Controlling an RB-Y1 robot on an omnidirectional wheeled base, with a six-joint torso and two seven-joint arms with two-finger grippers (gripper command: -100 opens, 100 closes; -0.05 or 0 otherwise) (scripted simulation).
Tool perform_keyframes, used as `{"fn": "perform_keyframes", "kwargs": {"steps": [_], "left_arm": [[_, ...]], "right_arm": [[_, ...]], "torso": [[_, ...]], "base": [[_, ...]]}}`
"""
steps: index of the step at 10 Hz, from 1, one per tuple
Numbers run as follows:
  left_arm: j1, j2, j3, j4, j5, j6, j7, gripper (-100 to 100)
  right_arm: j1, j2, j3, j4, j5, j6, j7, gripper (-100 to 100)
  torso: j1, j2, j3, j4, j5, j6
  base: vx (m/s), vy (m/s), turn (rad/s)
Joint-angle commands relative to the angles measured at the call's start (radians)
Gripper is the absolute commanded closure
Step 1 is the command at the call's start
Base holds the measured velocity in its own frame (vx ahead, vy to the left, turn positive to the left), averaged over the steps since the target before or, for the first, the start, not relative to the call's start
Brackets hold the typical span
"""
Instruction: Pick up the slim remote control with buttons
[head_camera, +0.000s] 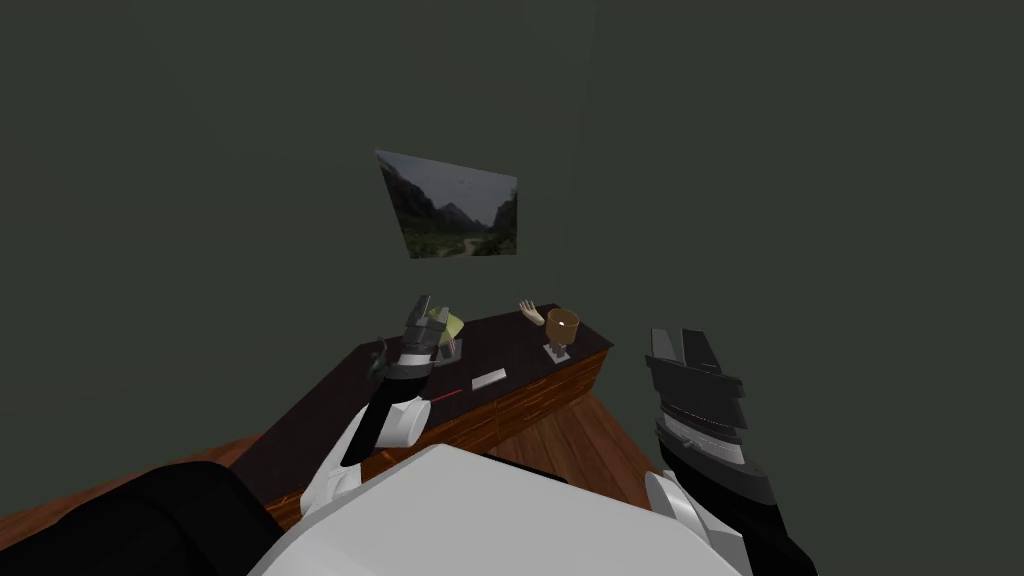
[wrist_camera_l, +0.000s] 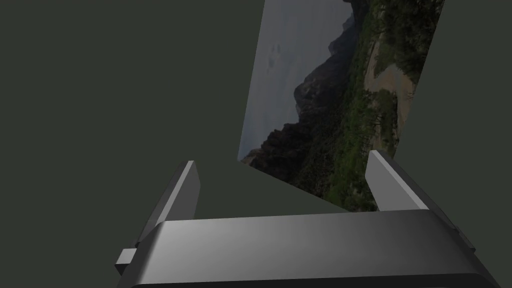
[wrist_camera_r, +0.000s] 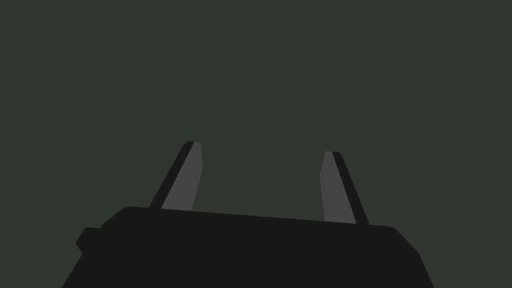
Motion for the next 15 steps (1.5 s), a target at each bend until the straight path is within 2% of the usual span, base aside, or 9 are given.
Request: {"fn": "perform_keyframes", "kwargs": {"steps": [1, 2, 5, 10, 11, 12, 13, 14, 15], "left_arm": [[0.013, 0.013, 0.026, -0.007, 0.013, 0.05, 0.024, -100], [0.013, 0.013, 0.026, -0.007, 0.013, 0.06, 0.024, -100], [0.026, 0.032, 0.082, 0.011, 0.045, 0.159, 0.073, -100], [0.038, 0.042, 0.121, 0.033, 0.072, 0.269, 0.112, -100], [0.044, 0.046, 0.14, 0.047, 0.088, 0.306, 0.132, -100], [0.044, 0.046, 0.14, 0.047, 0.088, 0.317, 0.132, -100], [0.051, 0.05, 0.158, 0.063, 0.106, 0.36, 0.153, -100], [0.051, 0.05, 0.158, 0.063, 0.106, 0.366, 0.153, -100], [0.059, 0.054, 0.176, 0.082, 0.124, 0.397, 0.175, -100]], "right_arm": [[0.0, 0.0, 0.0, 0.0, 0.0, 0.0, 0.0, 0], [0.0, 0.0, 0.0, 0.0, 0.0, 0.0, 0.0, 0], [0.0, 0.0, 0.0, 0.0, 0.0, 0.0, 0.0, 0], [0.0, 0.0, 0.0, 0.0, 0.0, 0.0, 0.0, 0], [0.0, 0.0, 0.0, 0.0, 0.0, 0.0, 0.0, 0], [0.0, 0.0, 0.0, 0.0, 0.0, 0.0, 0.0, 0], [0.0, 0.0, 0.0, 0.0, 0.0, 0.0, 0.0, 0], [0.0, 0.0, 0.0, 0.0, 0.0, 0.0, 0.0, 0], [0.0, 0.0, 0.0, 0.0, 0.0, 0.0, 0.0, 0]], "torso": [[0.0, 0.0, 0.0, 0.0, 0.0, 0.0], [0.0, 0.0, 0.0, 0.0, 0.0, 0.0], [0.0, -0.001, -0.001, 0.0, 0.0, 0.0], [0.001, -0.002, -0.001, 0.0, 0.0, 0.0], [0.001, -0.002, -0.001, 0.0, 0.0, -0.001], [0.001, -0.002, -0.001, 0.0, 0.0, 0.0], [0.001, -0.002, -0.001, 0.0, 0.0, -0.001], [0.001, -0.002, -0.001, 0.0, 0.0, 0.0], [0.002, -0.002, -0.001, 0.0, 0.0, -0.001]], "base": [[-0.044, -0.027, -0.187], [-0.034, -0.019, -0.051], [-0.024, -0.023, -0.219], [-0.013, -0.012, -0.14], [-0.01, -0.014, -0.245], [-0.009, -0.007, -0.11], [-0.006, -0.014, -0.255], [-0.008, -0.006, -0.104], [-0.008, -0.015, -0.261]]}}
